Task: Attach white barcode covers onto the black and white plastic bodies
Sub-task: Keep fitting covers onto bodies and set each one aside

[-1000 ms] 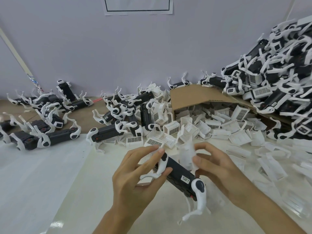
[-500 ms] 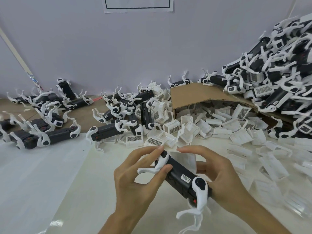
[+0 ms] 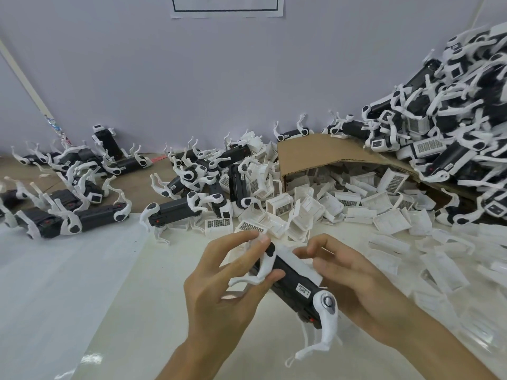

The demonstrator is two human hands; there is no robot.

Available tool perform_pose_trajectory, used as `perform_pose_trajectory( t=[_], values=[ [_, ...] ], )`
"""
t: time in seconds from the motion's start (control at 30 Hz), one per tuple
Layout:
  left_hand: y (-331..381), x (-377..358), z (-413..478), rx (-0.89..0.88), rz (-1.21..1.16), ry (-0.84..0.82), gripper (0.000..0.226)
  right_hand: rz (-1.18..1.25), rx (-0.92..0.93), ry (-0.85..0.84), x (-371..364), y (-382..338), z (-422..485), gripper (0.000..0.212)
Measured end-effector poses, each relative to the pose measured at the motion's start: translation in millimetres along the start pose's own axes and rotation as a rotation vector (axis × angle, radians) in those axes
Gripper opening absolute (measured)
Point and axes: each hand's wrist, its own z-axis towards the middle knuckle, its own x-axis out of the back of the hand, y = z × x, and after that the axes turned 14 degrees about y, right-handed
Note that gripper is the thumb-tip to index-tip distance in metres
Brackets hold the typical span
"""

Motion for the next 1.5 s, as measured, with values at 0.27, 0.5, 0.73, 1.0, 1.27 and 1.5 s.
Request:
perform_pose_trajectory(
  t=[0.27,0.5,0.73,1.0,1.27,1.5],
  values=[
    [8,0,2,-0.124,-0.026,0.026,0.04,0.097,-0.163,-0.128,-6,0,-5,0.033],
    [5,1,6,-0.079,-0.068,0.062,0.043,0.316,-0.452,-0.38,-5,14,-4,0.056],
    [6,2,12,0.175,-0.11,-0.077,0.048,0.316,-0.284,-0.181,-7,12,-2,0.049],
    [6,3,14,0.437,-0.125,-0.258,0.055,-0.003,0.077,0.069,-10,9,-1,0.041],
    [1,4,15,0.615,-0.239,-0.485,0.055,-0.522,0.49,0.132,-12,16,-11,0.035],
    [-3,4,16,0.593,-0.321,-0.476,0.044,-0.77,0.68,0.213,-8,19,-11,0.043]
  ],
)
